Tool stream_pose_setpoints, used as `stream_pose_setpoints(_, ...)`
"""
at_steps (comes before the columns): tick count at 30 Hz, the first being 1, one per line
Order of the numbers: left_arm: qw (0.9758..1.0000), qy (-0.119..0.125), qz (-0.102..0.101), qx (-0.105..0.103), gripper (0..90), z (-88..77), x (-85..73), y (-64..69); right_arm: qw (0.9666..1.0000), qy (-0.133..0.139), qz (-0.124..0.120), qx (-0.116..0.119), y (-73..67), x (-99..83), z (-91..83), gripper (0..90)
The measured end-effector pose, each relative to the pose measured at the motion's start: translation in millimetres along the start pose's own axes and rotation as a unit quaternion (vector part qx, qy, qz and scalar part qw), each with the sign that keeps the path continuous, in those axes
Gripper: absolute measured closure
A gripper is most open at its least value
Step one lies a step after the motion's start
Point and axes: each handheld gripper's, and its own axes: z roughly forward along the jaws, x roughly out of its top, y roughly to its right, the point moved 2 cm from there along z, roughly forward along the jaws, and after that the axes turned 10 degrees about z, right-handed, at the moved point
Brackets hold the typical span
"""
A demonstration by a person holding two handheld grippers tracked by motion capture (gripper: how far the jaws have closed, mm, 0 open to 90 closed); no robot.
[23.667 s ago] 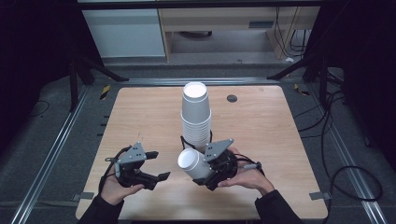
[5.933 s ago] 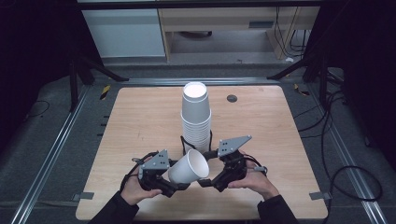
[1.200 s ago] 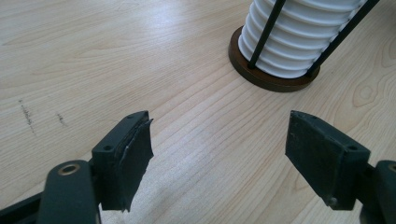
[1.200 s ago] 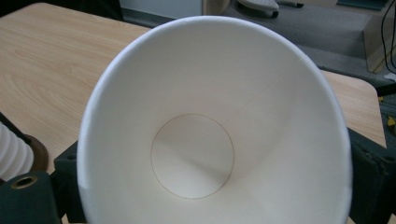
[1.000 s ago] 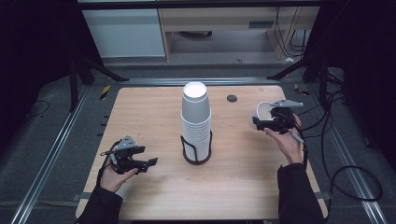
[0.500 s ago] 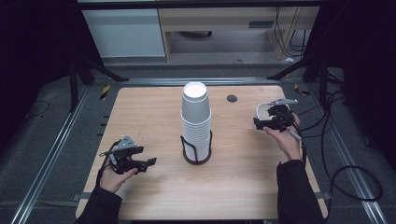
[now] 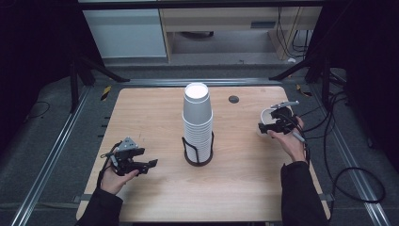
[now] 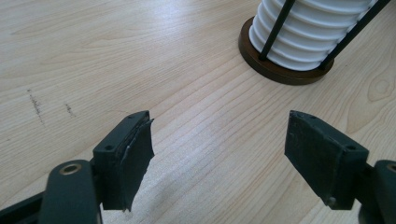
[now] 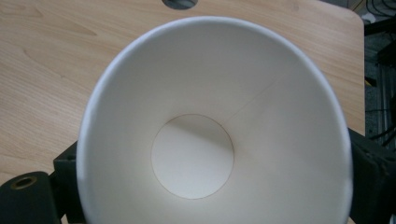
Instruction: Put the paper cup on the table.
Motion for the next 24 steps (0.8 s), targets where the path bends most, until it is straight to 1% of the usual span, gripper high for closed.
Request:
stream_pose_setpoints(12,1.0,0.0,0.0,-0.001,22.7,-0.1,-0.3,-0.2,0.9996,-0.027,0.005,-0.004,0.3,0.6,6.3,8.5)
stream_pose_setpoints(20,1.0,-0.002,0.0,-0.002,22.6,0.1,-0.6,-0.4,0.999,-0.044,0.0,-0.006,0.2,0.5,11.7,8.4)
stream_pose_setpoints(24,1.0,-0.003,0.002,-0.002,22.6,0.4,-0.7,-0.2,0.9984,-0.056,-0.008,-0.011,1.0,-1.2,15.3,8.3)
